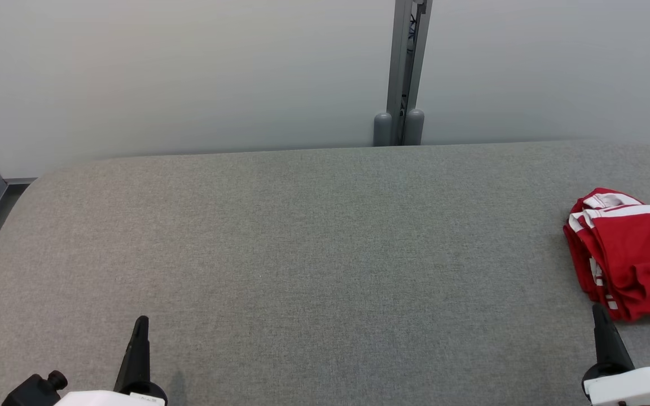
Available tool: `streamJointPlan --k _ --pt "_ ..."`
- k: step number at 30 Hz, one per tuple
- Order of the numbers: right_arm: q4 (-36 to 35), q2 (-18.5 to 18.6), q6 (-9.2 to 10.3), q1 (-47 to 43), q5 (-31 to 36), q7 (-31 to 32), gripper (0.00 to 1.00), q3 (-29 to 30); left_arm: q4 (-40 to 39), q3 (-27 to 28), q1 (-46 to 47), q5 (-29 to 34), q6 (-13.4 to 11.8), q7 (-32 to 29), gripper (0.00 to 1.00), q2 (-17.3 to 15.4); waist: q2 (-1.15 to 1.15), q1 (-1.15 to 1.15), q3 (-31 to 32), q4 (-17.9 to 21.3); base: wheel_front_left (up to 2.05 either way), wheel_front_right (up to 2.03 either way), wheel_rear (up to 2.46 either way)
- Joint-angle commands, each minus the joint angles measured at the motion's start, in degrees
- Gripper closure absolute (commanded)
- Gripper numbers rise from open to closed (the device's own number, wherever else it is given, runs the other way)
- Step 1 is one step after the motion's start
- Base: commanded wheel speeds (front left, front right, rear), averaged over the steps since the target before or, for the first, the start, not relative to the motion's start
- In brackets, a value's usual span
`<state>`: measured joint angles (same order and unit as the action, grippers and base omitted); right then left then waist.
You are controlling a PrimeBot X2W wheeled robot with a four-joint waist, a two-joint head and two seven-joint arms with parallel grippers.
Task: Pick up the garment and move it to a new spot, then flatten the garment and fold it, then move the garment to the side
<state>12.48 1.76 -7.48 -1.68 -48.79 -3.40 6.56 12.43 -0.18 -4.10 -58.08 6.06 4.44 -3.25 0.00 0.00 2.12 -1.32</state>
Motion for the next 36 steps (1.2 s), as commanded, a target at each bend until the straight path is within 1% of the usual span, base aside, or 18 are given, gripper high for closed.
streamJointPlan --k 1,10,36 --pt "-0.29 0.64 -0.02 1.33 -2.22 0.69 1.00 0.03 -0.43 0.52 1.79 -1.90 0.45 -0.41 1.00 -0.52 0.00 0.00 -0.05 0.03 0.00 0.00 0.00" --pt "0.00 0.76 -0.02 2.63 -9.54 2.37 1.00 0.02 -0.12 1.34 3.44 -7.85 0.64 -2.08 1.00 -0.61 0.00 0.00 -0.35 0.20 0.00 0.00 0.00" --pt "0.68 1.03 -0.02 5.22 -25.22 5.92 1.00 0.00 0.63 3.30 6.76 -20.44 1.05 -5.76 1.00 -0.69 0.00 0.00 -1.11 0.64 0.00 0.00 0.00"
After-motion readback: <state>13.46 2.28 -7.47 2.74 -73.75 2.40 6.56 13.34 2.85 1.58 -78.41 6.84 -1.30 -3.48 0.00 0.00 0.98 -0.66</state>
